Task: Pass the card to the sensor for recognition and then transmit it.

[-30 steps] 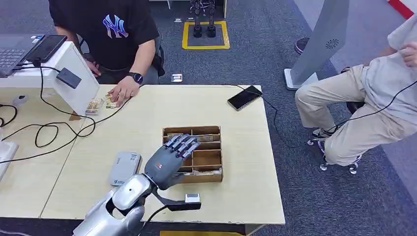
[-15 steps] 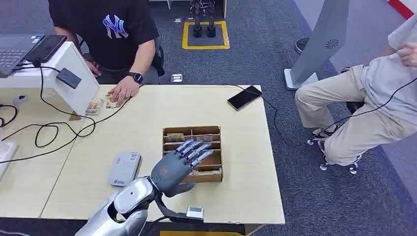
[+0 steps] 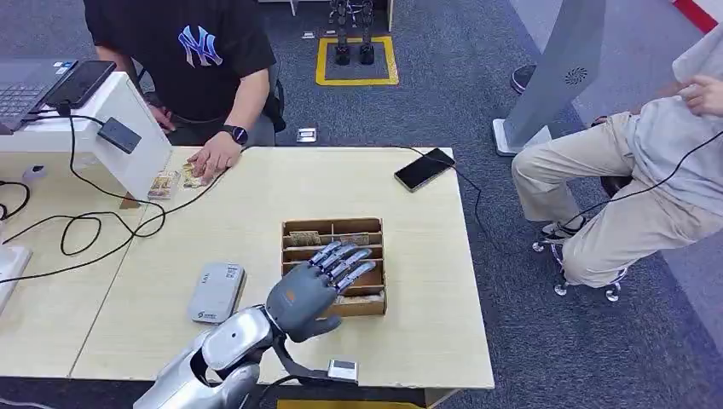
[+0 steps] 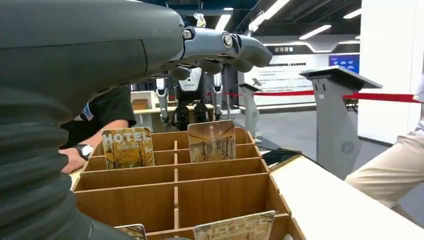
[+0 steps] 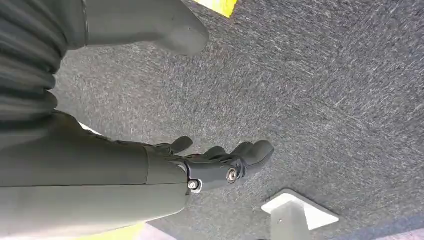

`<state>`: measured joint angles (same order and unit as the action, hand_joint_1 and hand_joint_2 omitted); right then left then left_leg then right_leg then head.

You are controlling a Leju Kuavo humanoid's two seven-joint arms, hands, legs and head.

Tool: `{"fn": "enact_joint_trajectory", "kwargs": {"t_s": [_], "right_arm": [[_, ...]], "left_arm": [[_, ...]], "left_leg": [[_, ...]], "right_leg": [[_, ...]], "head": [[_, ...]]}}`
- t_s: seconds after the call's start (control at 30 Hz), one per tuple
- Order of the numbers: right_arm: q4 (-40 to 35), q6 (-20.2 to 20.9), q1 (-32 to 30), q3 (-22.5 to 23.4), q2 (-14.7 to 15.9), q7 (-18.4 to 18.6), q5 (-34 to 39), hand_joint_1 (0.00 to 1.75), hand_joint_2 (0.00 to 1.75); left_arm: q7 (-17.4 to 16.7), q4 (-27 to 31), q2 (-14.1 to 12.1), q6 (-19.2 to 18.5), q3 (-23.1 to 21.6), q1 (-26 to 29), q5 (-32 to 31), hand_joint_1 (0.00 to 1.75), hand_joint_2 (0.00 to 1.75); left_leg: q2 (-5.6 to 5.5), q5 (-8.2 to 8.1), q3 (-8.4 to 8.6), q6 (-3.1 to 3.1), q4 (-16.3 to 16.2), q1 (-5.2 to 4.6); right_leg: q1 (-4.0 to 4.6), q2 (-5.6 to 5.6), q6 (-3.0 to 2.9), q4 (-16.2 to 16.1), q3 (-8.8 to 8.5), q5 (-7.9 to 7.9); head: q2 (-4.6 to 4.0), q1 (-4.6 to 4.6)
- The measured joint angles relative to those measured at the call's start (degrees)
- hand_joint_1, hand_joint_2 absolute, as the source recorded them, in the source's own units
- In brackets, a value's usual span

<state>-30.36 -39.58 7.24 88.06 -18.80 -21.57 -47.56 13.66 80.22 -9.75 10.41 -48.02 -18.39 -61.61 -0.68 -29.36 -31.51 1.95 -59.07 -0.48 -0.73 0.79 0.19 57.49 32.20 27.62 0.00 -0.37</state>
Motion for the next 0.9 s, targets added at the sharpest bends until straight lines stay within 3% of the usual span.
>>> {"fn": "enact_joint_trajectory", "kwargs": {"t_s": [0.2,0.4,0.9], "right_arm": [[-0.1,0.0,0.0,0.0,0.0,0.0,-0.1,0.0,1.75],[-0.1,0.0,0.0,0.0,0.0,0.2,-0.2,0.0,1.75],[-0.4,0.0,-0.1,0.0,-0.1,1.4,0.7,0.0,1.75]], "left_arm": [[-0.1,-0.6,0.2,-0.2,-0.7,-0.5,-0.2,0.0,1.75],[-4.8,-1.9,2.1,0.4,-0.9,-0.9,-3.9,0.0,1.75],[-9.9,-4.0,3.4,-0.3,-0.9,-1.0,-7.8,0.0,1.75]], "left_leg": [[0.0,0.0,0.0,0.0,0.0,0.0],[0.0,0.0,-0.01,0.0,0.0,0.0],[0.01,0.0,-0.01,0.0,0.0,0.0]], "right_leg": [[0.0,0.0,0.0,0.0,0.01,0.0],[0.0,0.0,0.0,0.0,0.01,0.0],[0.0,0.01,0.0,0.0,0.02,0.0]], "head": [[0.0,0.02],[0.0,0.02],[0.0,0.02]]}}
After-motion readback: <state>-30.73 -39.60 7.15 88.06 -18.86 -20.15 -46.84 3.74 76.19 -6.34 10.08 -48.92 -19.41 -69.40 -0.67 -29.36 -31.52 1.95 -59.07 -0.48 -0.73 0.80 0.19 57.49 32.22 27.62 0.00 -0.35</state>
